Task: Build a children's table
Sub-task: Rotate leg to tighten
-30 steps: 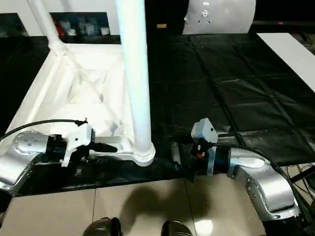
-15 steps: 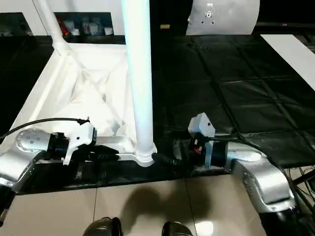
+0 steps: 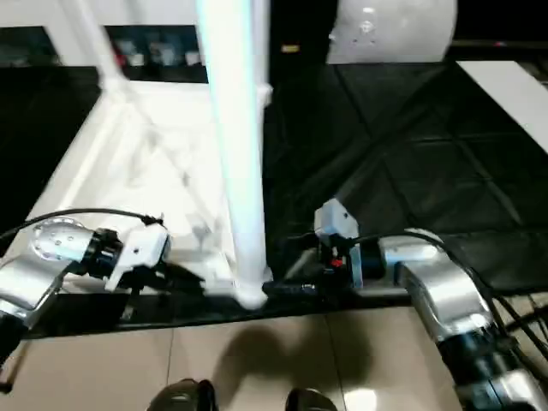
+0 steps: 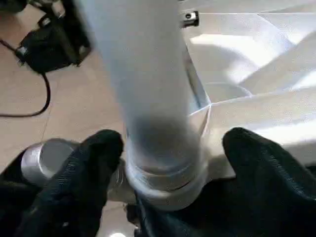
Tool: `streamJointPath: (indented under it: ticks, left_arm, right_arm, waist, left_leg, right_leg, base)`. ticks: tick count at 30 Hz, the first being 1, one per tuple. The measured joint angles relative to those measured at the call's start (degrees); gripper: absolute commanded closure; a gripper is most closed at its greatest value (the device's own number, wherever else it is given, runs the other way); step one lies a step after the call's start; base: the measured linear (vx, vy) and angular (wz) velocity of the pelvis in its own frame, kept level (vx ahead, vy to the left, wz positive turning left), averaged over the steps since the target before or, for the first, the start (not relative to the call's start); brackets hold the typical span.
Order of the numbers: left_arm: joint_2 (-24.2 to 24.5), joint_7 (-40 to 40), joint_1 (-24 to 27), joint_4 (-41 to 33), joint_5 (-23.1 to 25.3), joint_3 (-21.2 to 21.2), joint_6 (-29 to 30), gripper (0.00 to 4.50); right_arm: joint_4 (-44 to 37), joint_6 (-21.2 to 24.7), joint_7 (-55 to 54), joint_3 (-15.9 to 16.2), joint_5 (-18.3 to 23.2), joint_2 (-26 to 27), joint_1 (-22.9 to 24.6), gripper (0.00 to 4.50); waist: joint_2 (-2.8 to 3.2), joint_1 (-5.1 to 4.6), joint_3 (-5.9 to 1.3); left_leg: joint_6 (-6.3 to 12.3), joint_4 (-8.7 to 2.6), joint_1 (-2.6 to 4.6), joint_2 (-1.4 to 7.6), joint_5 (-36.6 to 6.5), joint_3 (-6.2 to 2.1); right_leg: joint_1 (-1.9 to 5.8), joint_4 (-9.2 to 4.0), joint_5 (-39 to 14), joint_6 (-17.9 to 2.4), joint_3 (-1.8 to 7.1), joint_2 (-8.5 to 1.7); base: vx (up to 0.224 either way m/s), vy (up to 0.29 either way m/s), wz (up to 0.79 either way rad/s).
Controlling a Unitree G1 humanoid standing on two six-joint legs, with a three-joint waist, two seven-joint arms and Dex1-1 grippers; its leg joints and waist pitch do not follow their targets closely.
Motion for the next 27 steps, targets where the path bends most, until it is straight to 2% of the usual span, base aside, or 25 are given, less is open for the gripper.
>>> streamJointPath:
  ticks: [3, 7, 14, 16, 22, 25, 27]
  left_arm:
    - [-0.8, -0.9, -1.8, 1.1, 0.9, -1.1, -0.8, 4.50]
    - [-1.9, -1.3, -3.2, 3.0, 2.2, -1.6, -2.5, 4.50]
    - [-2.1, -1.7, -3.7, 3.9, 2.5, -1.8, -3.6, 4.50]
    - [-2.1, -2.0, -4.0, 4.5, 2.6, -1.9, -4.2, 4.50]
    - [-2.5, -2.2, -4.2, 5.5, 2.6, -1.5, -4.7, 4.50]
    - [-2.8, -1.9, -4.2, 5.5, 2.2, -1.0, -2.9, 4.50]
    - [-3.6, -1.4, -4.1, 5.1, 1.8, -0.6, -0.4, 4.50]
  right_arm:
    - [2.8, -1.5, 3.0, 1.6, -1.0, 0.4, -2.4, 1.19]
    - [5.0, -2.1, 6.6, 3.9, -1.1, 1.7, -3.9, 1.64]
    - [8.1, -3.2, 8.3, 4.2, -1.8, 2.8, -5.9, 2.07]
    - [10.0, -3.5, 9.2, 4.3, -2.2, 3.6, -7.0, 2.36]
    - [11.3, -3.1, 10.3, 4.4, -2.5, 3.9, -8.0, 2.49]
    - [10.7, -1.5, 10.3, 4.3, -2.4, 3.5, -7.8, 2.50]
    - [8.7, 0.2, 9.5, 3.3, -2.2, 3.0, -6.4, 2.50]
  waist:
    - [0.00, 0.54, 0.00]
    - [-0.01, 0.76, -0.01]
    - [-0.02, 0.79, -0.01]
    - [-0.02, 0.76, -0.01]
    - [-0.01, 0.73, -0.01]
    - [0.05, 0.81, -0.05]
    - [0.11, 1.26, -0.06]
  left_leg:
    - [0.00, 0.13, 0.02, 0.00, 0.0, -0.01]
    - [0.00, 0.24, 0.02, -0.02, 0.0, -0.01]
    - [0.00, 0.28, 0.02, -0.04, 0.0, -0.03]
    - [-0.01, 0.28, 0.03, -0.03, 0.0, -0.04]
    - [-0.01, 0.28, 0.05, -0.02, 0.0, -0.05]
    - [-0.01, 0.28, 0.04, -0.03, 0.0, -0.04]
    - [-0.01, 0.28, 0.01, -0.04, 0.0, -0.04]
  right_leg:
    - [0.06, 0.05, 0.0, 0.0, 0.00, -0.02]
    - [0.16, 0.04, 0.0, 0.0, 0.02, -0.05]
    - [0.21, 0.06, 0.0, 0.0, 0.00, -0.09]
    - [0.21, 0.08, 0.0, 0.0, -0.01, -0.08]
    - [0.24, 0.10, 0.0, 0.0, -0.01, -0.08]
    - [0.26, 0.08, 0.0, 0.0, 0.00, -0.10]
    - [0.27, 0.05, 0.0, 0.0, 0.01, -0.11]
  base:
    - [0.000, 0.000, 0.00]
    - [0.000, 0.000, 0.00]
    - [0.000, 0.000, 0.00]
    - [0.000, 0.000, 0.00]
    - [0.000, 0.000, 0.00]
    - [0.000, 0.000, 0.00]
    - [0.000, 0.000, 0.00]
